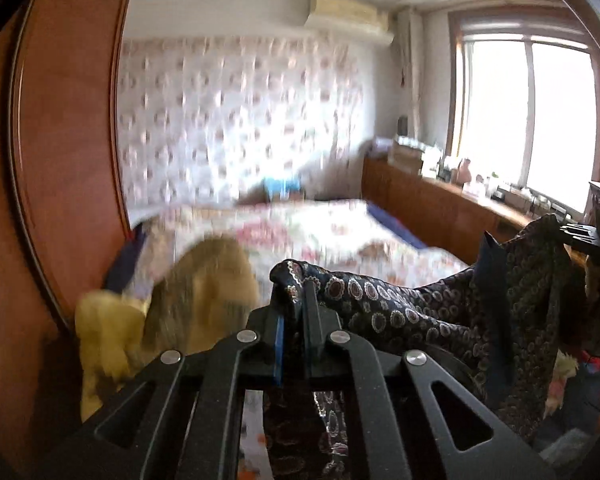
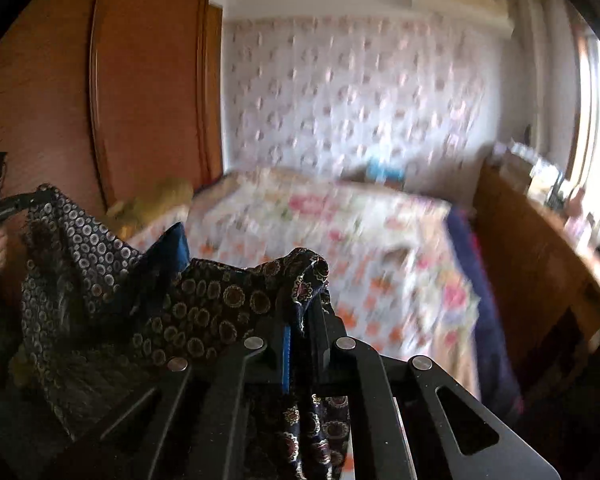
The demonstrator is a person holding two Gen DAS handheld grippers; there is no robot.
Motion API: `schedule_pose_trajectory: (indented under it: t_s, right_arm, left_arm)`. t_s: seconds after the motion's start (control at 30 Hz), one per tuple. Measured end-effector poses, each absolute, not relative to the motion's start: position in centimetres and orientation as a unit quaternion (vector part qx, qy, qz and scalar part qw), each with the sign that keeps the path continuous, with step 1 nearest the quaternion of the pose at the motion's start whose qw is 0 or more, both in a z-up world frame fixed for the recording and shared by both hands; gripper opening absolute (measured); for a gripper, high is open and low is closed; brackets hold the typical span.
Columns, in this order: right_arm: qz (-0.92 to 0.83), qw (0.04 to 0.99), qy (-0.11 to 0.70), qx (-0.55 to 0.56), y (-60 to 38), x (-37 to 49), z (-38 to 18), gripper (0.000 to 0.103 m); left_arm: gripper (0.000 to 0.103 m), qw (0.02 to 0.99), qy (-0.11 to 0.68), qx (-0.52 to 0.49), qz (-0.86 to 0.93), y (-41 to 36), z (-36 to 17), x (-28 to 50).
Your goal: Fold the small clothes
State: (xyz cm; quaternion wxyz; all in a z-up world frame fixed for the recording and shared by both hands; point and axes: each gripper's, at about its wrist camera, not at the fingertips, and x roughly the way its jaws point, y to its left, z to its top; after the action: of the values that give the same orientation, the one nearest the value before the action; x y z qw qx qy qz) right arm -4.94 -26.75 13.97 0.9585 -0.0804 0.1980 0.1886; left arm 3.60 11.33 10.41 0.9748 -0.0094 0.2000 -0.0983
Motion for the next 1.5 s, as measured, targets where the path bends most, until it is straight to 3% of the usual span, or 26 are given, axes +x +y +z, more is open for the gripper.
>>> schedule_pose_trajectory:
  t_s: [0.23,0.5,0.57,0.6,0.63,0.7,0.73,0.77,0.87,0.93,1.4,1.47,1.5]
  right_arm:
    - [0.152,0.973,0.142,-0.102,-25.7,-1.8,20.5,0.006]
    - [0.112,0.967,0.212,-0.087,-23.0,6.6,16.4,0.006]
    - [0.106,0.959,0.251,-0.082,-21.7,8.5,14.9,0.011]
    - [0.098,0.954,0.272,-0.08,-21.4,9.5,13.9,0.022]
    - [0.088,0.949,0.293,-0.079,-21.2,10.2,12.8,0.038]
    - [0.077,0.943,0.315,-0.074,-20.9,10.9,10.9,0.052]
    - [0.078,0.941,0.321,-0.069,-20.7,11.0,10.4,0.053]
    - [0.084,0.939,0.326,-0.065,-20.4,10.9,9.9,0.053]
    - [0.103,0.934,0.336,-0.057,-19.9,10.9,9.3,0.055]
    - [0.119,0.932,0.339,-0.048,-19.6,10.2,9.0,0.055]
    - [0.206,0.895,0.394,-0.043,-21.4,15.1,4.4,0.055]
    - [0.204,0.892,0.402,-0.044,-21.4,15.7,3.8,0.055]
    - [0.205,0.89,0.405,-0.041,-21.5,16.0,3.7,0.055]
  left_arm:
    - [0.007,0.984,0.173,-0.001,-0.048,12.6,14.6,9.5]
    - [0.008,0.969,0.246,0.006,-0.014,13.8,9.8,19.1]
    - [0.011,0.96,0.281,0.001,-0.017,13.6,7.5,21.1]
    - [0.012,0.955,0.295,0.0,-0.015,13.5,6.5,21.8]
    - [0.016,0.95,0.312,0.001,-0.015,13.6,5.2,22.5]
    - [0.021,0.944,0.328,0.003,-0.023,13.0,3.4,22.4]
    - [0.029,0.943,0.33,0.003,-0.033,12.8,2.4,22.0]
    - [0.043,0.943,0.329,0.004,-0.038,12.4,2.0,21.3]
    - [0.062,0.943,0.328,0.007,-0.049,11.9,0.7,19.1]
    - [0.066,0.943,0.329,0.009,-0.048,11.7,-0.1,17.8]
    - [0.066,0.936,0.349,0.007,-0.047,10.2,-3.6,12.6]
    - [0.052,0.934,0.355,0.002,-0.046,10.2,-3.8,13.0]
    - [0.05,0.932,0.359,-0.004,-0.047,10.3,-4.0,13.3]
